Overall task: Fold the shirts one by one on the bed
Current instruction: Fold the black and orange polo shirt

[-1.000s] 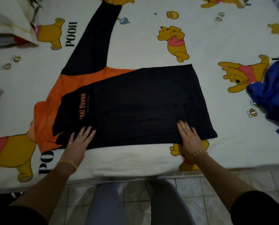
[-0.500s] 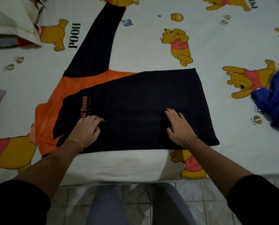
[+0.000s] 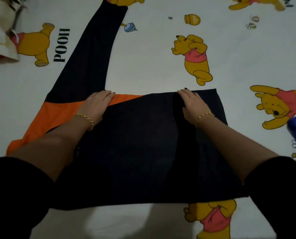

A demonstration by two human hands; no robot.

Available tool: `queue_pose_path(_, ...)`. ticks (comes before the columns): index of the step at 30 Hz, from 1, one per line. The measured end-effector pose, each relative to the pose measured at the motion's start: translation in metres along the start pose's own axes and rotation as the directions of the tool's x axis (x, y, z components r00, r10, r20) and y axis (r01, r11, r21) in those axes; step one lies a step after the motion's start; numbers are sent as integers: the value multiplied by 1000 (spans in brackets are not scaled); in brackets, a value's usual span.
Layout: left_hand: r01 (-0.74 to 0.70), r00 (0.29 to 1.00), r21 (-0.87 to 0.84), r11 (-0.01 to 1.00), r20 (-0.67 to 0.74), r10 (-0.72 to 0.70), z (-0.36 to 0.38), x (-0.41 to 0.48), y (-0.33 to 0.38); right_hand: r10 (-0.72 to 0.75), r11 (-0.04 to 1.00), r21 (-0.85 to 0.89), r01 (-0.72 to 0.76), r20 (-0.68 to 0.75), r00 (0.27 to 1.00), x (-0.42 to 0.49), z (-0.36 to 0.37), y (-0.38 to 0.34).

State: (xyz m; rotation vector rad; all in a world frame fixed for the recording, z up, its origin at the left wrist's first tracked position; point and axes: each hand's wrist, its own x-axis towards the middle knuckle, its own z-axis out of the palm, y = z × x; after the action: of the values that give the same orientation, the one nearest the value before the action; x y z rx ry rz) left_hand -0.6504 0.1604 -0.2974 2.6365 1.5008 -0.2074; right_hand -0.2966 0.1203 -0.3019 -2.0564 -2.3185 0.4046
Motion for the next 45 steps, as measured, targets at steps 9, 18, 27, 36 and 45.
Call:
queue_pose_path(9,-55,990,215,975,141,25,1,35,-29,7,999,-33,-2,153,988,49,-13,34)
queue_pose_path(18,-155,971,507,848,238,35,-25,17,-20,42,963,-269,-10,114,993,20,-21,39)
queue_pose_path(27,-198,940,429,881,337,47,-35,-82,12,13,943,-331,19,96,995,-98,-14,17)
queue_pose_path(36,-92,916,135,987,401,31,2,-179,57,79,988,-152,-34,305,949,-209,16,-5)
queue_pose_path(45,42,999,0,999,35,-42,-8,-133,76,42,989,-139,-46,-30,999,-165,7,-6)
